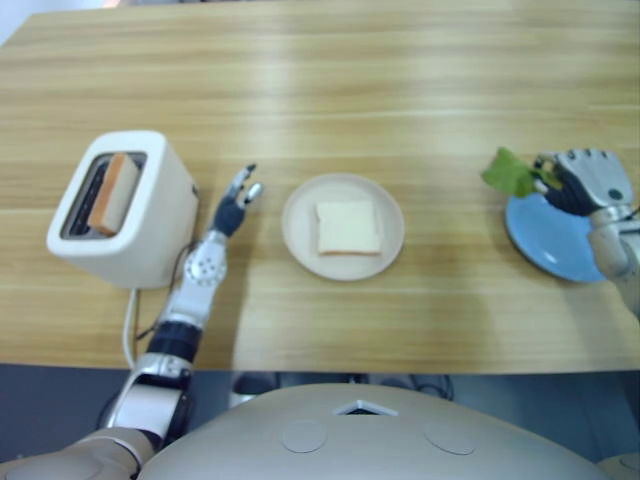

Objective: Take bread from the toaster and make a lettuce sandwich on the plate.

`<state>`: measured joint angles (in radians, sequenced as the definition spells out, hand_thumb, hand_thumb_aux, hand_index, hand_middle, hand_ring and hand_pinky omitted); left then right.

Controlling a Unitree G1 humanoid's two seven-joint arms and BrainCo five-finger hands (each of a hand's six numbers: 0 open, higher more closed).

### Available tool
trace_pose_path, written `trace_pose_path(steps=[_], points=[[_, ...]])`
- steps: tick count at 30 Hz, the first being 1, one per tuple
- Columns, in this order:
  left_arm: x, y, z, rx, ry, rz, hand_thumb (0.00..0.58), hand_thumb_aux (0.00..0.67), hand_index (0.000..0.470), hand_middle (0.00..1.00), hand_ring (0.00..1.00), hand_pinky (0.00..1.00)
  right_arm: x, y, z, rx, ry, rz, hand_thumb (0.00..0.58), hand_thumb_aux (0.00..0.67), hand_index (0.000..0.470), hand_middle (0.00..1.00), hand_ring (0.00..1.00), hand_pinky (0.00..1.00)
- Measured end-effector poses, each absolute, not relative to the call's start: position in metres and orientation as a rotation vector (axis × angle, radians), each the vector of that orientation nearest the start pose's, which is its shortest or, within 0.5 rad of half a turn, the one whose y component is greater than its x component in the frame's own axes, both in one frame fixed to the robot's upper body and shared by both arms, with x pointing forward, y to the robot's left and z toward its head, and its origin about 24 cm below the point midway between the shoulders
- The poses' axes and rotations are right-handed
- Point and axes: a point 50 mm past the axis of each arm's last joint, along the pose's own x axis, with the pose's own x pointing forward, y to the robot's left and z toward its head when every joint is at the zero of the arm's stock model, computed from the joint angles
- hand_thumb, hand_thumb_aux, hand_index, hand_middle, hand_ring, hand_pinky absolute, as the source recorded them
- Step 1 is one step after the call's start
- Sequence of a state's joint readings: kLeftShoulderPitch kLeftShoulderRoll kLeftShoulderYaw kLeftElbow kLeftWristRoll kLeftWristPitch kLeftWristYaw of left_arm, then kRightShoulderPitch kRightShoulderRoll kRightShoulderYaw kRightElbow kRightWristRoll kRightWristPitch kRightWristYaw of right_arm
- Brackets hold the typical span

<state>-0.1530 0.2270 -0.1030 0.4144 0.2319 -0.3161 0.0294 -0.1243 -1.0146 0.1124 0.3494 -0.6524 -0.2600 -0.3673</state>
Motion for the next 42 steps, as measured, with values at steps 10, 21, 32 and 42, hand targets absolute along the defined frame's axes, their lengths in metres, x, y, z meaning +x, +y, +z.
trace_pose_path(steps=[10,21,32,42], points=[[0.278,0.160,0.013,0.449,-0.054,-0.166,0.000,0.000,0.000,0.00,0.00,0.00,0.304,-0.204,0.096,-1.363,-0.413,0.162,0.580,0.670,0.460,1.00,1.00,1.00],[0.278,0.158,0.011,0.447,-0.045,-0.173,0.000,0.000,0.000,0.00,0.00,0.00,0.304,-0.162,0.051,-1.336,-0.369,0.376,0.580,0.670,0.460,1.00,1.00,1.00],[0.278,0.155,0.008,0.443,-0.036,-0.180,0.000,0.000,0.000,0.00,0.00,0.00,0.272,-0.157,0.047,-1.302,-0.388,0.430,0.580,0.670,0.460,1.00,1.00,1.00],[0.278,0.152,0.006,0.448,-0.027,-0.197,0.000,0.000,0.000,0.00,0.00,0.00,0.256,-0.138,0.040,-1.234,-0.383,0.456,0.580,0.670,0.460,1.00,1.00,1.00]])
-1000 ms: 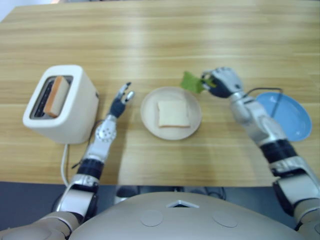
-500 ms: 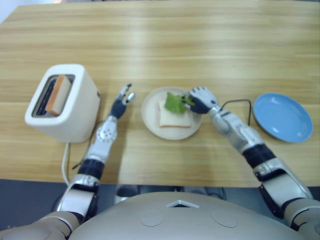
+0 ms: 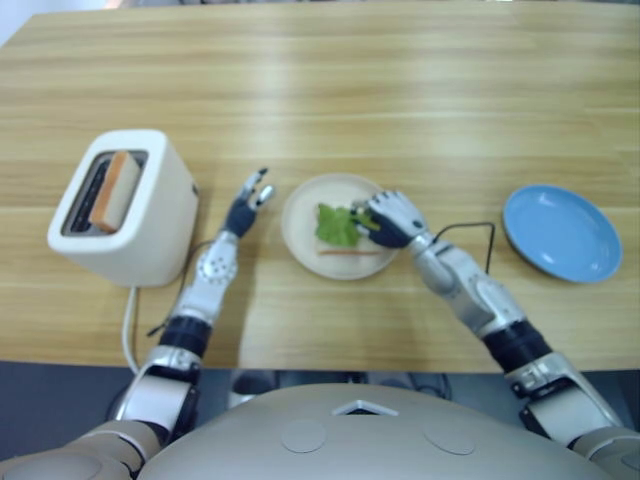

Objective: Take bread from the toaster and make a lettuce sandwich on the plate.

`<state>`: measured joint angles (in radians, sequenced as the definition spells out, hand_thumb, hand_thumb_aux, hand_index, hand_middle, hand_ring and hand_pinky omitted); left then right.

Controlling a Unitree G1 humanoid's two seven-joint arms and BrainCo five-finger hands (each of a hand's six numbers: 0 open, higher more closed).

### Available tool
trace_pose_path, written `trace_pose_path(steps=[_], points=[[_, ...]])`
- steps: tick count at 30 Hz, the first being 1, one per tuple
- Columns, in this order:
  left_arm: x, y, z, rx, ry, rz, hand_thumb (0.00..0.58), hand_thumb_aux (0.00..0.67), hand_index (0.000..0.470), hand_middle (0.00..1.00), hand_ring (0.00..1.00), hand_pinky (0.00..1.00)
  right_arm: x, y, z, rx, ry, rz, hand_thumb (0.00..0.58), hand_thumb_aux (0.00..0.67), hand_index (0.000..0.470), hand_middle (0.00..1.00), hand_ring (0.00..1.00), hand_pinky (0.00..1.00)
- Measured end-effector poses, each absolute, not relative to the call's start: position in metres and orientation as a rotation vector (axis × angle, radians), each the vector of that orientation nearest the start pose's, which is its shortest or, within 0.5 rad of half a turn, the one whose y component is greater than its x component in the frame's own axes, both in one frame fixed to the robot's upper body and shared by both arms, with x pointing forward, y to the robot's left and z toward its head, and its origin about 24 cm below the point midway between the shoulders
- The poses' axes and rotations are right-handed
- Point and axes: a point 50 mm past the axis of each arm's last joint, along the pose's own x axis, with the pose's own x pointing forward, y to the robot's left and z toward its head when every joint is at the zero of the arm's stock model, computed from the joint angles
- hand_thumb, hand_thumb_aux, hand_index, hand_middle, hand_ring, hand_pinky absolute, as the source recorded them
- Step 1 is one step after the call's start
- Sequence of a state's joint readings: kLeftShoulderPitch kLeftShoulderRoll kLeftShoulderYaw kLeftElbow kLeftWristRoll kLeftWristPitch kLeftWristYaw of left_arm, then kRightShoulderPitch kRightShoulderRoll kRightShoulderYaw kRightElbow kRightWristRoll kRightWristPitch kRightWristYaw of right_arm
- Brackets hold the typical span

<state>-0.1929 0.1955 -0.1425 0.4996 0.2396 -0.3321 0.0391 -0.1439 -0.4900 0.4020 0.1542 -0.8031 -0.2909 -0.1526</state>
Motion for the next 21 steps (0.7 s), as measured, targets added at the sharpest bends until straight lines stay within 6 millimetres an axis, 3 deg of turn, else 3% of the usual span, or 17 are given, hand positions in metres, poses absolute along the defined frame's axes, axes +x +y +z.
trace_pose_path(steps=[9,20,21], points=[[0.279,0.149,0.006,0.445,-0.030,-0.201,0.000,0.000,0.000,0.00,0.00,0.00,0.260,-0.125,0.011,-1.277,-0.341,0.529,0.580,0.670,0.460,1.00,1.00,1.00],[0.276,0.150,0.004,0.443,-0.022,-0.202,0.000,0.000,0.000,0.00,0.00,0.00,0.269,-0.139,0.008,-1.340,-0.363,0.466,0.580,0.670,0.460,1.00,1.00,1.00],[0.276,0.149,0.004,0.443,-0.022,-0.202,0.000,0.000,0.000,0.00,0.00,0.00,0.268,-0.142,0.009,-1.349,-0.362,0.462,0.509,0.436,0.299,0.00,0.00,0.00]])
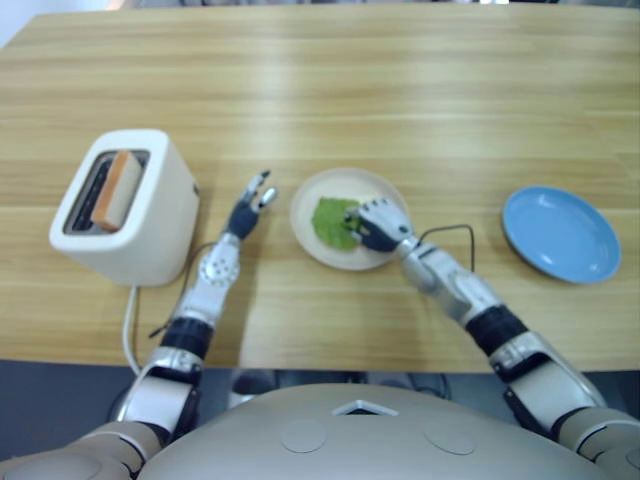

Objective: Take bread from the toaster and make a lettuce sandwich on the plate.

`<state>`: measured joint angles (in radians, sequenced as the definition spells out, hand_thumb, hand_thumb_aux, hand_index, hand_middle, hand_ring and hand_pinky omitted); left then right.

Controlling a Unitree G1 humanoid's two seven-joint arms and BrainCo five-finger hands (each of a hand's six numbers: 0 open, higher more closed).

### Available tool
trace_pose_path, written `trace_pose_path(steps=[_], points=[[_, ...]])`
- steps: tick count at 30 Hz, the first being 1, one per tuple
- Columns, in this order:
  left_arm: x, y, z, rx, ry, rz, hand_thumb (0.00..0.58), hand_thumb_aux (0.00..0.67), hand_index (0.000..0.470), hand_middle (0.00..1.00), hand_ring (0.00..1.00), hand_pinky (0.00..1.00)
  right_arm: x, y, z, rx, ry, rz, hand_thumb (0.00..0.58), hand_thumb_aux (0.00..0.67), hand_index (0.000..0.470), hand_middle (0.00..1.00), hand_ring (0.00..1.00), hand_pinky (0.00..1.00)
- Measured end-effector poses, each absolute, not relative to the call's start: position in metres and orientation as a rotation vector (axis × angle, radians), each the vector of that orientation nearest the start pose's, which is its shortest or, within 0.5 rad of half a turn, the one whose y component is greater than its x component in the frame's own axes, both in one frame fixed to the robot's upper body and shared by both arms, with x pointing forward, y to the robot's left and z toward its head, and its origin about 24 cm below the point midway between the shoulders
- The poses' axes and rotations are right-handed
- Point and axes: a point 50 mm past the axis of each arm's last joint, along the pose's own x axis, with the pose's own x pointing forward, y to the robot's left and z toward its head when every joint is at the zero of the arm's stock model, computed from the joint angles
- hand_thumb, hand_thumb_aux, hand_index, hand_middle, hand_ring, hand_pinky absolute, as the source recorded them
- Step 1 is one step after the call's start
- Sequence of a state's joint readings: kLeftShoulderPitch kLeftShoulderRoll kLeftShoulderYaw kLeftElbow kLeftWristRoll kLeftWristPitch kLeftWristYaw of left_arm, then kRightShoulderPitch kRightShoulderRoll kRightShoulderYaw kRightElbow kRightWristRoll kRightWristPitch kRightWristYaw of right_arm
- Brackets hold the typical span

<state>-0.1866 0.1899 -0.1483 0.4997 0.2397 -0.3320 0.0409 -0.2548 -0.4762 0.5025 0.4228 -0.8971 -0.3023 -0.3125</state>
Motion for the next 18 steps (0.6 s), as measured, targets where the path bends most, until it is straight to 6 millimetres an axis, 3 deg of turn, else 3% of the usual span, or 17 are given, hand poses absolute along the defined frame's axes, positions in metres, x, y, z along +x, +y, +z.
trace_pose_path(steps=[2,3,4,12,18], points=[[0.276,0.149,0.004,0.442,-0.022,-0.202,0.000,0.000,0.000,0.00,0.00,0.00,0.267,-0.145,0.010,-1.354,-0.352,0.456,0.445,0.347,0.238,0.00,0.00,0.00],[0.276,0.149,0.004,0.442,-0.022,-0.202,0.000,0.000,0.000,0.00,0.00,0.00,0.266,-0.146,0.010,-1.351,-0.349,0.458,0.152,0.095,0.065,0.00,0.00,0.00],[0.276,0.149,0.004,0.442,-0.022,-0.202,0.000,0.000,0.000,0.00,0.00,0.00,0.265,-0.146,0.010,-1.346,-0.347,0.460,0.009,0.005,0.004,0.00,0.00,0.00],[0.275,0.150,0.003,0.440,-0.017,-0.201,0.000,0.000,0.000,0.00,0.00,0.00,0.256,-0.163,0.025,-1.213,-0.274,0.426,0.000,0.000,0.000,0.00,0.00,0.00],[0.274,0.151,0.002,0.440,-0.012,-0.197,0.000,0.000,0.000,0.00,0.00,0.00,0.256,-0.185,0.067,-1.223,-0.331,0.326,0.000,0.000,0.000,0.00,0.00,0.00]])
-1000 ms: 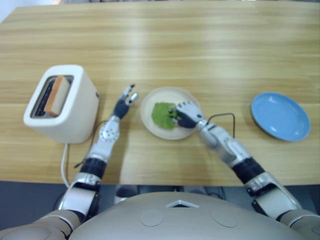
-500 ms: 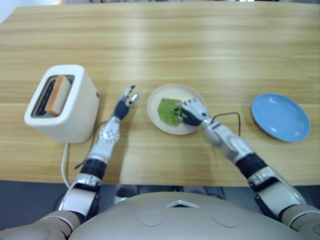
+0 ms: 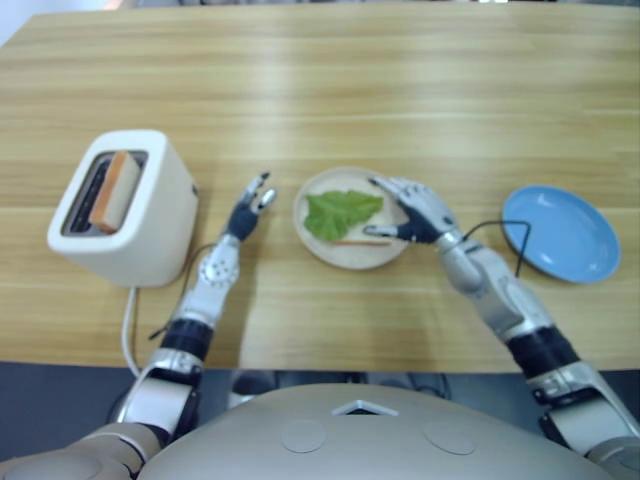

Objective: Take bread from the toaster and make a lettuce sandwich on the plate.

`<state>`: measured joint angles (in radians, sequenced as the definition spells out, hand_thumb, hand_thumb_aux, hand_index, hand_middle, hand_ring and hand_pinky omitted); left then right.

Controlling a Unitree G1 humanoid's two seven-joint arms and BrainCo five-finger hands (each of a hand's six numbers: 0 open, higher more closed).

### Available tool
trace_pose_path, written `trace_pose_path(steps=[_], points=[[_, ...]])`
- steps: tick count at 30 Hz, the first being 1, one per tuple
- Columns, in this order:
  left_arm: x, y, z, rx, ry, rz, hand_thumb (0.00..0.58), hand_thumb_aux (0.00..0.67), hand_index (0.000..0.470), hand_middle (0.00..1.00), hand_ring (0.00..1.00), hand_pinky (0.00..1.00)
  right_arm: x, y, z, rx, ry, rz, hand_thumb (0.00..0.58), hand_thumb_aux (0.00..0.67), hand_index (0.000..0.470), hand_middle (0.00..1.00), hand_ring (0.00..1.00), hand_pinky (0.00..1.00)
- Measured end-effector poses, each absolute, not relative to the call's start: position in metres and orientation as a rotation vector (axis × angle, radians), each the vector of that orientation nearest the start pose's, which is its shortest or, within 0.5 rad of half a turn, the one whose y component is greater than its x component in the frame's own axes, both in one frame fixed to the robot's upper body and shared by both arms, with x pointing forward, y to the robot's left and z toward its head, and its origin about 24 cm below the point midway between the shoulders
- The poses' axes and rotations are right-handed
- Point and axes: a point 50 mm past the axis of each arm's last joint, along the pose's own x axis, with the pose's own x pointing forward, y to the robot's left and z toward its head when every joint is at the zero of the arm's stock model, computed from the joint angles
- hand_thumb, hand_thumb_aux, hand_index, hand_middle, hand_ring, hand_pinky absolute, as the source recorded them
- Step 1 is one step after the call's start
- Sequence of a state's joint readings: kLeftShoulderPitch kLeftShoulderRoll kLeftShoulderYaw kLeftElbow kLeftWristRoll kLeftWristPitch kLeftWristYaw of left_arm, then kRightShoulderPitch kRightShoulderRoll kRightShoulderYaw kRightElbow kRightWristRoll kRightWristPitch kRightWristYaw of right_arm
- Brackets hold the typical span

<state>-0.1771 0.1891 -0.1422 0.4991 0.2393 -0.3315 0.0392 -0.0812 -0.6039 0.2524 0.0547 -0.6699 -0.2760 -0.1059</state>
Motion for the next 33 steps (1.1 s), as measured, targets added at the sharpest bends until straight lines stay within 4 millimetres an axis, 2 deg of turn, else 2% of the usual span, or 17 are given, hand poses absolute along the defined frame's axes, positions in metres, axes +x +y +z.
trace_pose_path(steps=[5,7,9,10,12,13,14,18,19,22,24,26,29,32,33], points=[[0.271,0.155,0.010,0.440,-0.048,-0.192,0.000,0.000,0.000,0.00,0.00,0.00,0.249,-0.212,0.108,-1.223,-0.373,0.186,0.000,0.000,0.000,0.00,0.00,0.00],[0.268,0.157,0.027,0.439,-0.115,-0.192,0.000,0.000,0.000,0.00,0.00,0.00,0.247,-0.224,0.128,-1.218,-0.402,0.104,0.000,0.000,0.000,0.00,0.00,0.00],[0.266,0.160,0.044,0.433,-0.168,-0.188,0.000,0.000,0.000,0.00,0.00,0.00,0.246,-0.227,0.134,-1.210,-0.412,0.074,0.000,0.000,0.000,0.00,0.00,0.00],[0.261,0.162,0.062,0.432,-0.221,-0.195,0.000,0.000,0.000,0.00,0.00,0.00,0.244,-0.227,0.136,-1.196,-0.414,0.061,0.000,0.000,0.000,0.00,0.00,0.00],[0.255,0.166,0.089,0.455,-0.306,-0.207,0.000,0.000,0.000,0.00,0.00,0.00,0.242,-0.225,0.132,-1.174,-0.404,0.062,0.000,0.000,0.000,0.00,0.00,0.00],[0.249,0.172,0.113,0.474,-0.371,-0.211,0.000,0.000,0.000,0.00,0.00,0.00,0.241,-0.222,0.127,-1.151,-0.394,0.066,0.000,0.000,0.000,0.00,0.00,0.00],[0.244,0.175,0.127,0.491,-0.409,-0.210,0.000,0.000,0.000,0.00,0.00,0.00,0.240,-0.221,0.124,-1.137,-0.387,0.068,0.000,0.000,0.000,0.00,0.00,0.00],[0.216,0.208,0.196,0.605,-0.550,-0.153,0.000,0.000,0.000,0.00,0.00,0.00,0.238,-0.213,0.101,-1.067,-0.326,0.085,0.000,0.000,0.000,0.00,0.00,0.00],[0.209,0.216,0.211,0.644,-0.571,-0.128,0.000,0.000,0.000,0.00,0.00,0.00,0.238,-0.214,0.094,-1.058,-0.299,0.081,0.000,0.000,0.000,0.00,0.00,0.00],[0.193,0.238,0.238,0.798,-0.563,-0.074,0.000,0.000,0.000,0.00,0.00,0.00,0.236,-0.213,0.077,-1.040,-0.245,0.078,0.000,0.000,0.000,0.00,0.00,0.00],[0.187,0.252,0.243,0.916,-0.504,-0.034,0.000,0.000,0.000,0.00,0.00,0.00,0.235,-0.210,0.068,-1.026,-0.224,0.087,0.000,0.000,0.000,0.00,0.00,0.00],[0.185,0.270,0.240,1.049,-0.394,0.019,0.000,0.000,0.000,0.00,0.00,0.00,0.233,-0.211,0.063,-1.028,-0.209,0.083,0.000,0.000,0.000,0.00,0.00,0.00],[0.184,0.310,0.218,1.329,-0.089,0.092,0.000,0.000,0.000,0.00,0.00,0.00,0.231,-0.211,0.061,-1.028,-0.207,0.080,0.000,0.000,0.000,0.00,0.00,0.00],[0.180,0.337,0.197,1.456,0.124,0.126,0.000,0.000,0.000,0.00,0.00,0.00,0.231,-0.212,0.061,-1.029,-0.208,0.077,0.000,0.000,0.000,0.00,0.00,0.00],[0.179,0.341,0.193,1.473,0.156,0.129,0.000,0.000,0.000,0.00,0.00,0.00,0.231,-0.212,0.062,-1.030,-0.208,0.077,0.000,0.000,0.000,0.00,0.00,0.00]])
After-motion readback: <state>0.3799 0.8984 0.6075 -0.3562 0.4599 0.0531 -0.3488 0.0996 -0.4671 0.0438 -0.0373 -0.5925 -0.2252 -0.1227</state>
